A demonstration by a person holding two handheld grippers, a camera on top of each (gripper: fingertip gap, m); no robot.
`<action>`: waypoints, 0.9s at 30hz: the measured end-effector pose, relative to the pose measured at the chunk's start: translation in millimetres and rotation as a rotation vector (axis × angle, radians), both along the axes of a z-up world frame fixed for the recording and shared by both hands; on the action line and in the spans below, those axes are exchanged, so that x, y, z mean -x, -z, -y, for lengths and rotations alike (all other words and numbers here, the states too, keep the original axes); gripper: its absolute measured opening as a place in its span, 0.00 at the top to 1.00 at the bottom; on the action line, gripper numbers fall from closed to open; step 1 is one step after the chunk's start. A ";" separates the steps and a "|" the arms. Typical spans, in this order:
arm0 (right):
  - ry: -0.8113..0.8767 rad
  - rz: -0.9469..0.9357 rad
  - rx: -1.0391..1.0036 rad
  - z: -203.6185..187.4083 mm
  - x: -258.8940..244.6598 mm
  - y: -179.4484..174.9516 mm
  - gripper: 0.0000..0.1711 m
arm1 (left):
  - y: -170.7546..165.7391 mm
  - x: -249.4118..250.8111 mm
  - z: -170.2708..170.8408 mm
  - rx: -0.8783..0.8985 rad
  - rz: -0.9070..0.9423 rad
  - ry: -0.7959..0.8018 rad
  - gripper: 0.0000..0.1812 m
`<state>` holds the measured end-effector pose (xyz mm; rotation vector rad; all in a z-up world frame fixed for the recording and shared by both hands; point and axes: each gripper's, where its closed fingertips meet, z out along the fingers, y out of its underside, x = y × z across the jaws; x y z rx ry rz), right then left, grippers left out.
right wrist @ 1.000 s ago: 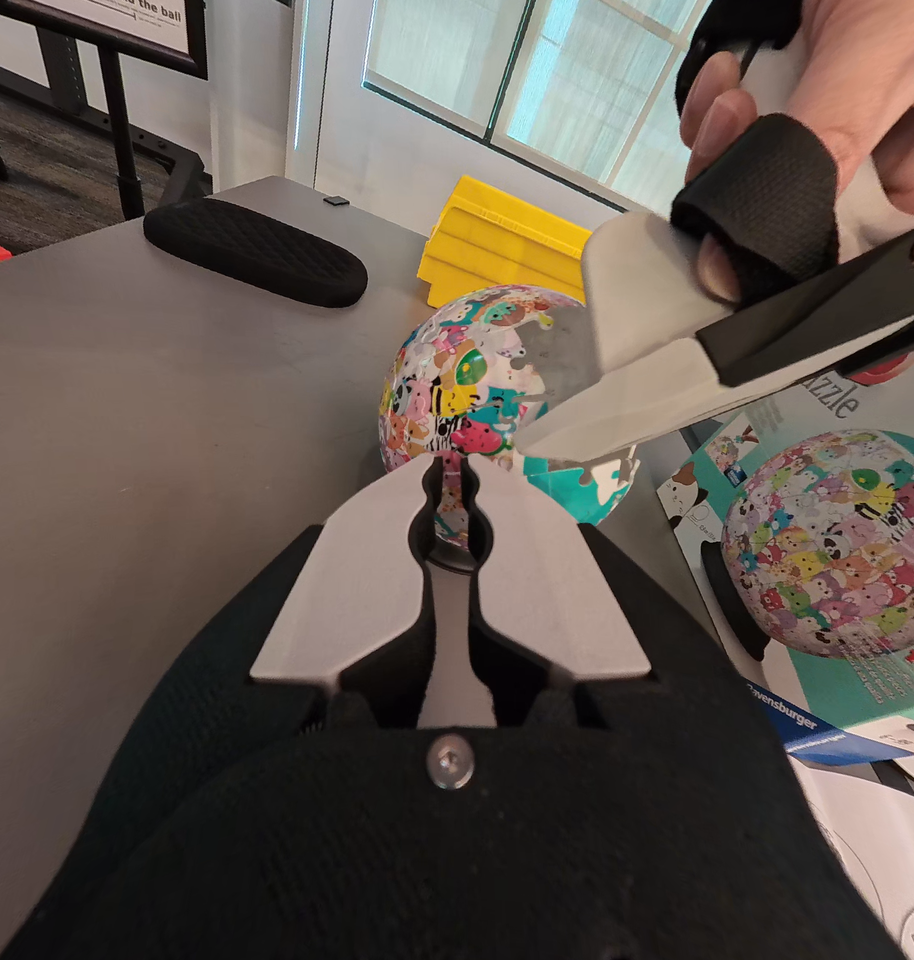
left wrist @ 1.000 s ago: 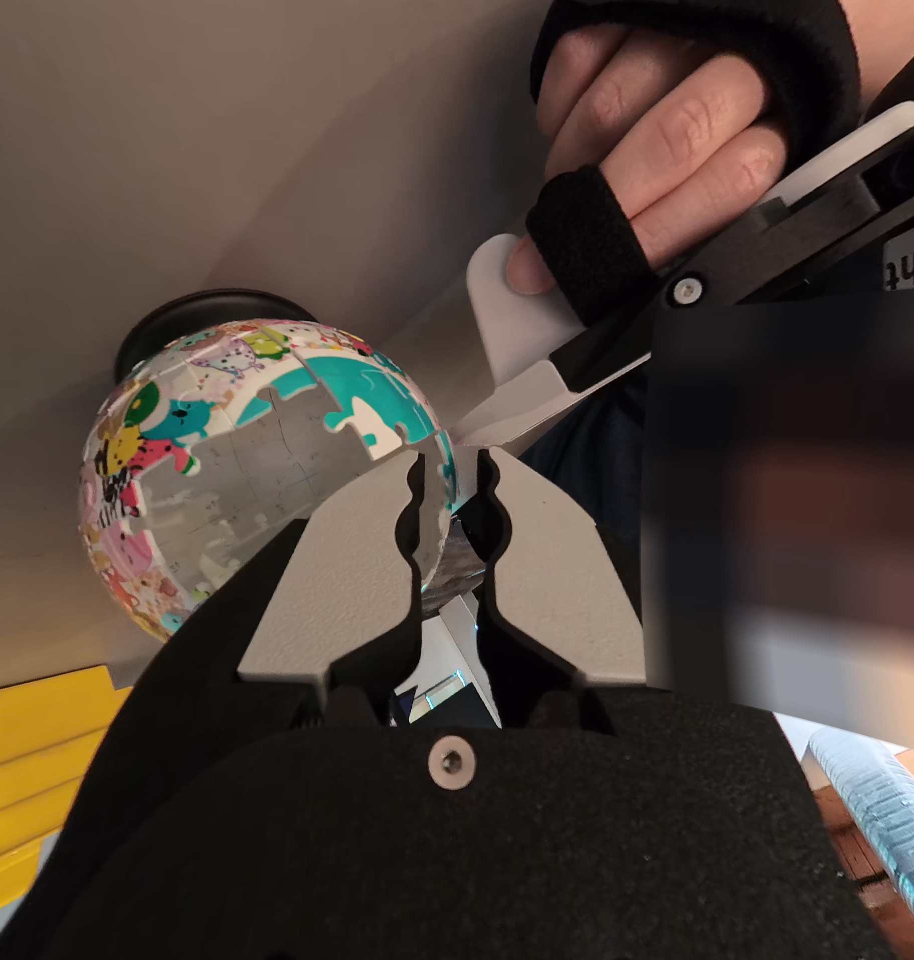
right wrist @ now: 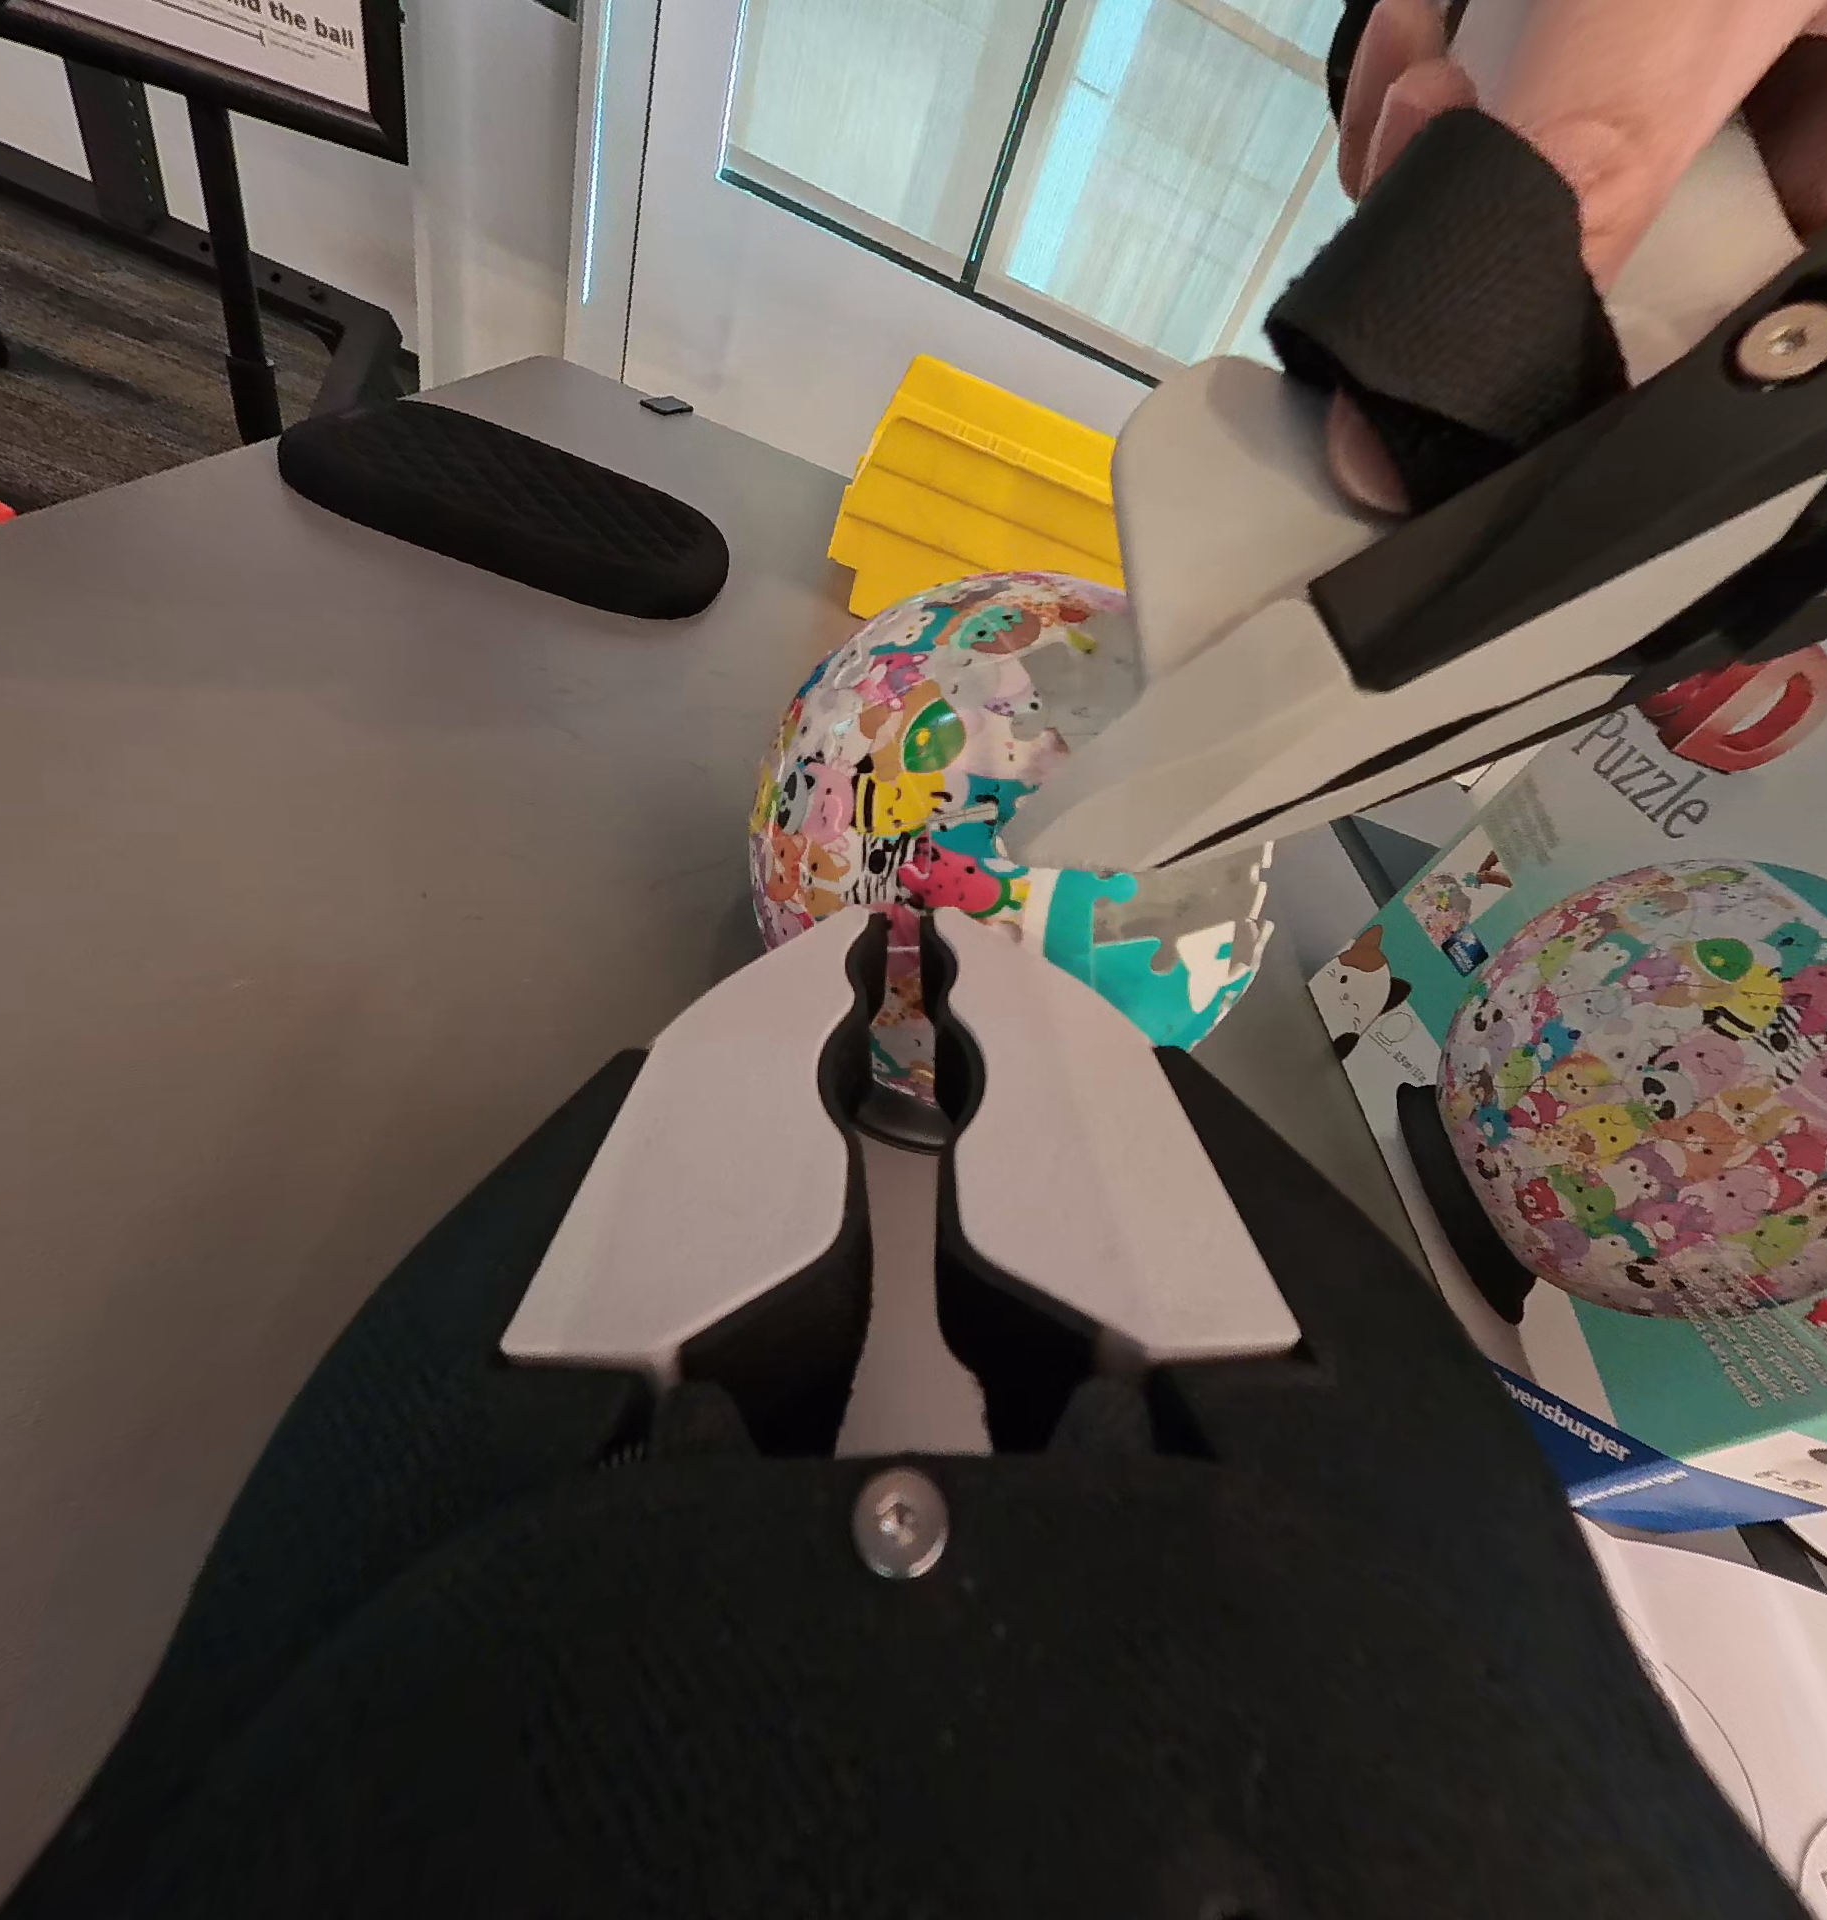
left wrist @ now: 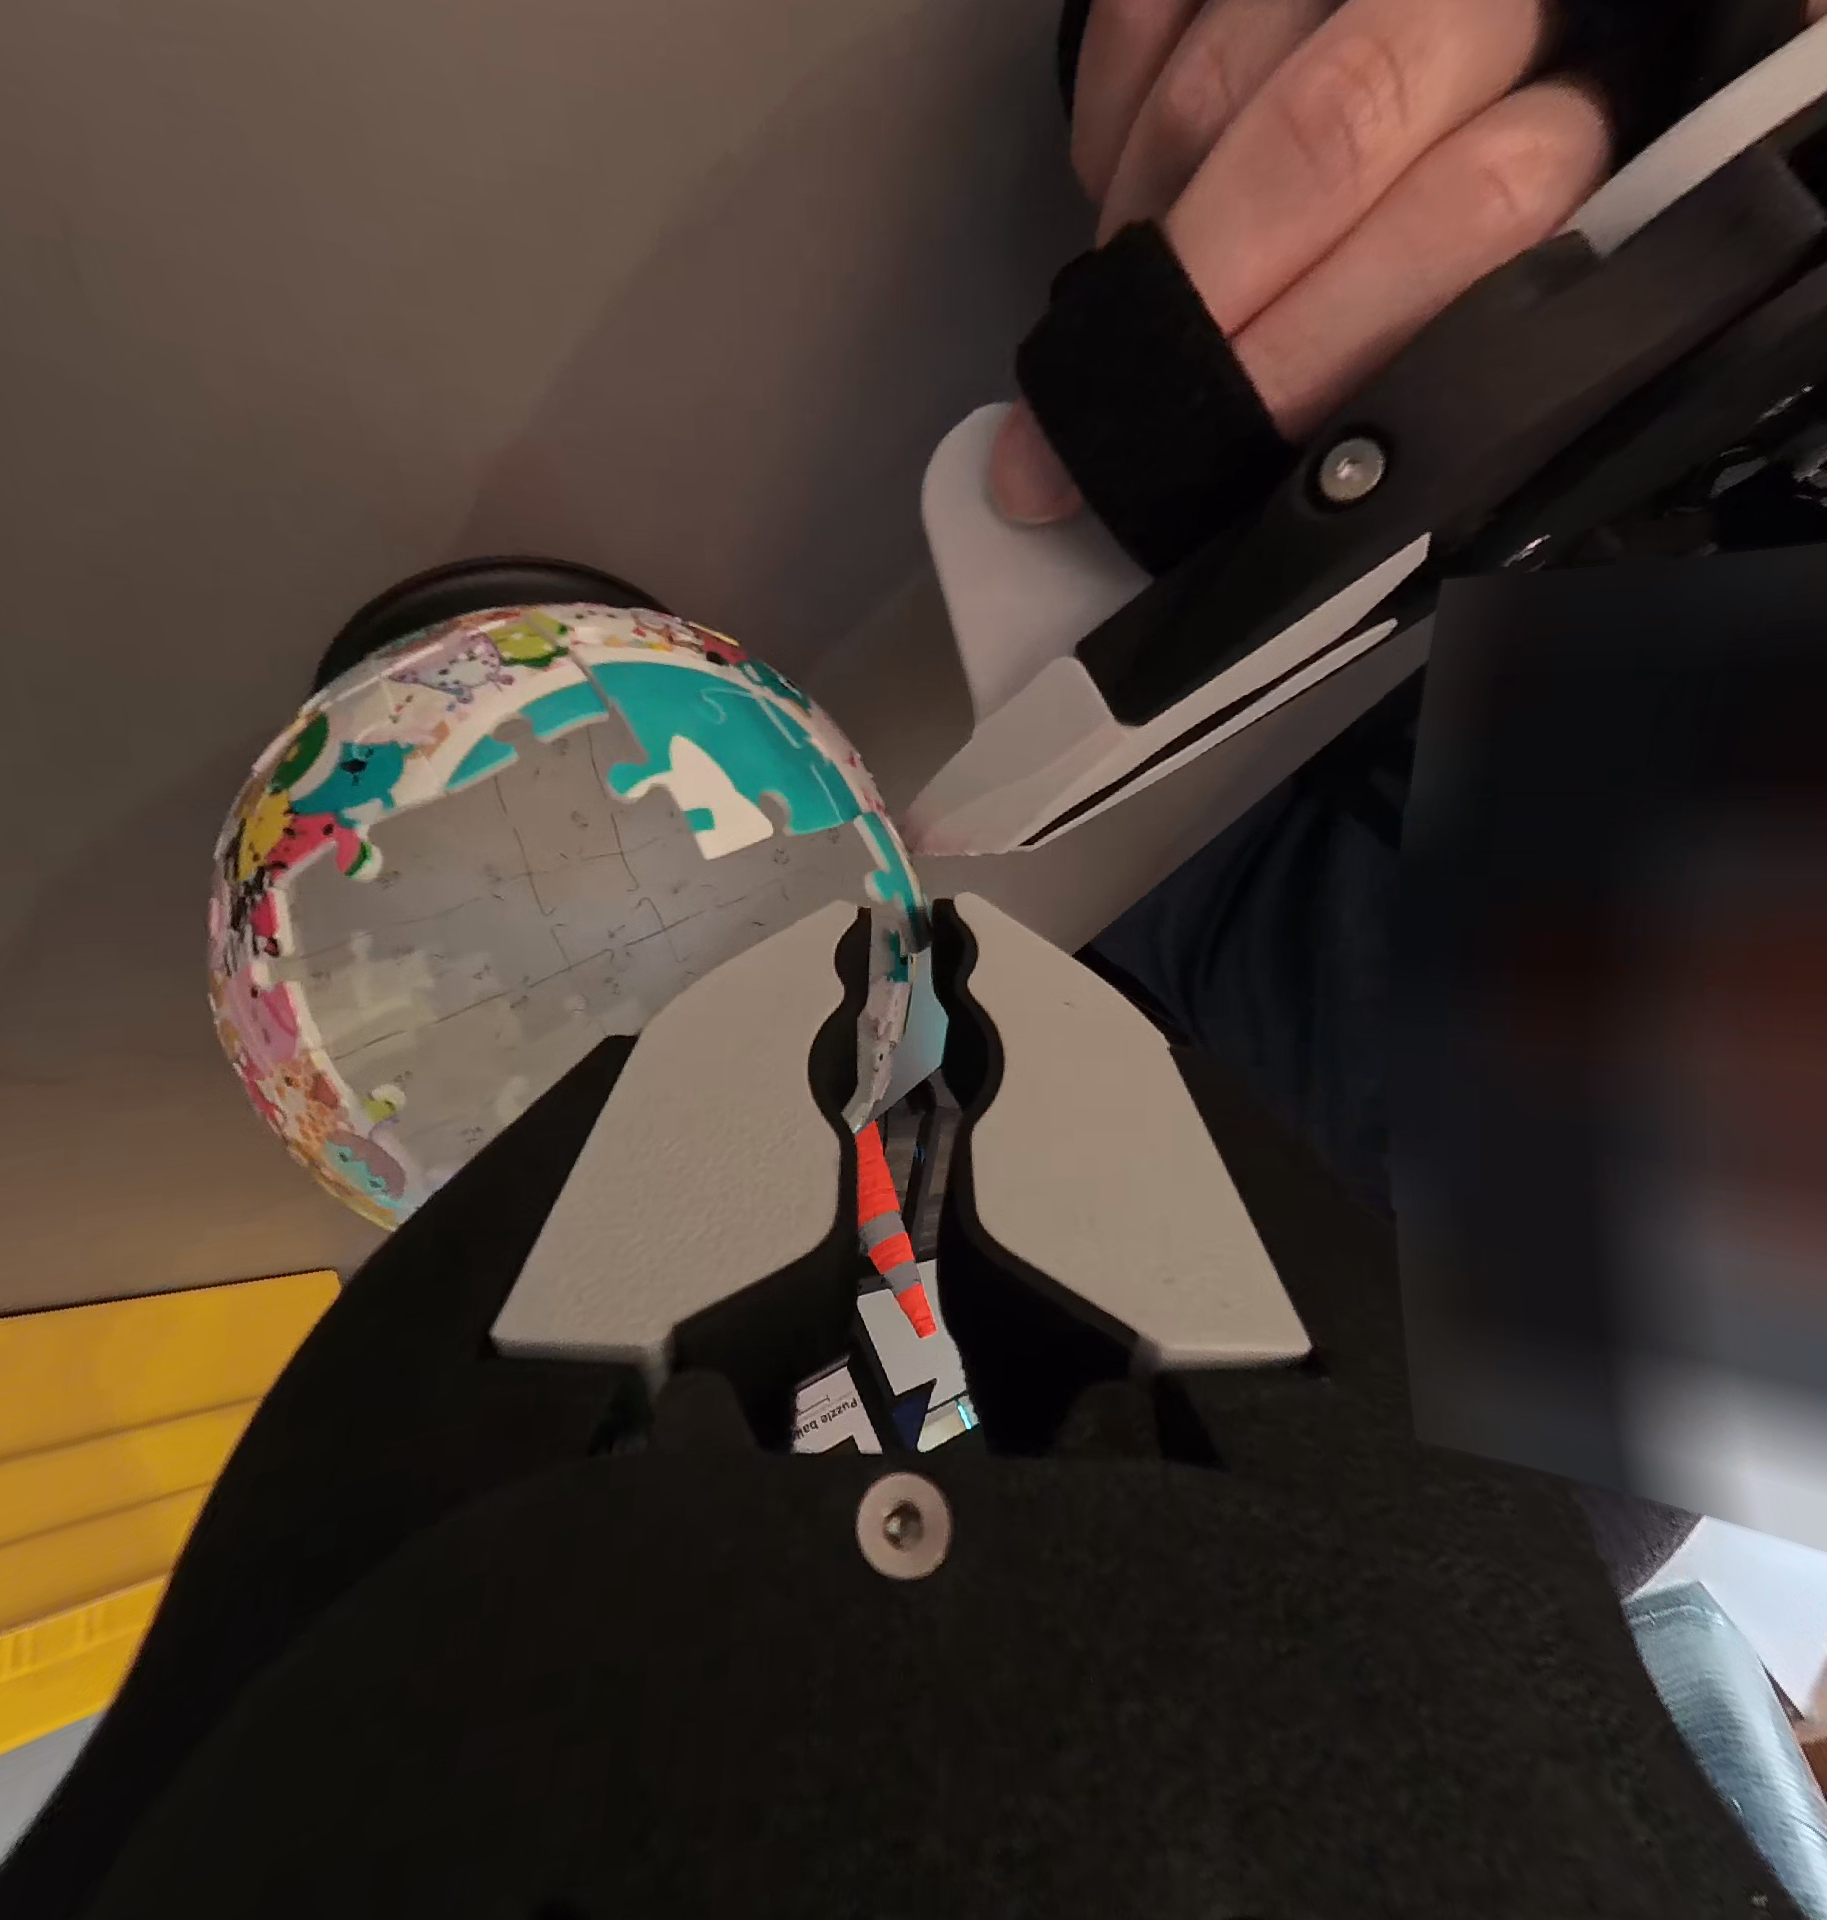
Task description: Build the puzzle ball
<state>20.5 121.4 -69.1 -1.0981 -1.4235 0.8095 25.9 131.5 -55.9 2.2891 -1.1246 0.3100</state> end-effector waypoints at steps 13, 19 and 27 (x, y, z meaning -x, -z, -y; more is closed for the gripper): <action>-0.001 0.003 -0.003 -0.1 0.3 0.9 0.96 | -0.9 -3.0 -2.6 0.007 0.036 -0.021 0.96; -0.006 0.001 0.009 0.5 0.1 0.7 0.95 | -2.2 -4.8 -0.5 0.021 0.073 -0.025 0.96; -0.049 -0.096 0.186 -5.7 -9.4 -12.8 0.91 | -4.8 -5.9 -0.3 0.051 0.146 -0.086 0.98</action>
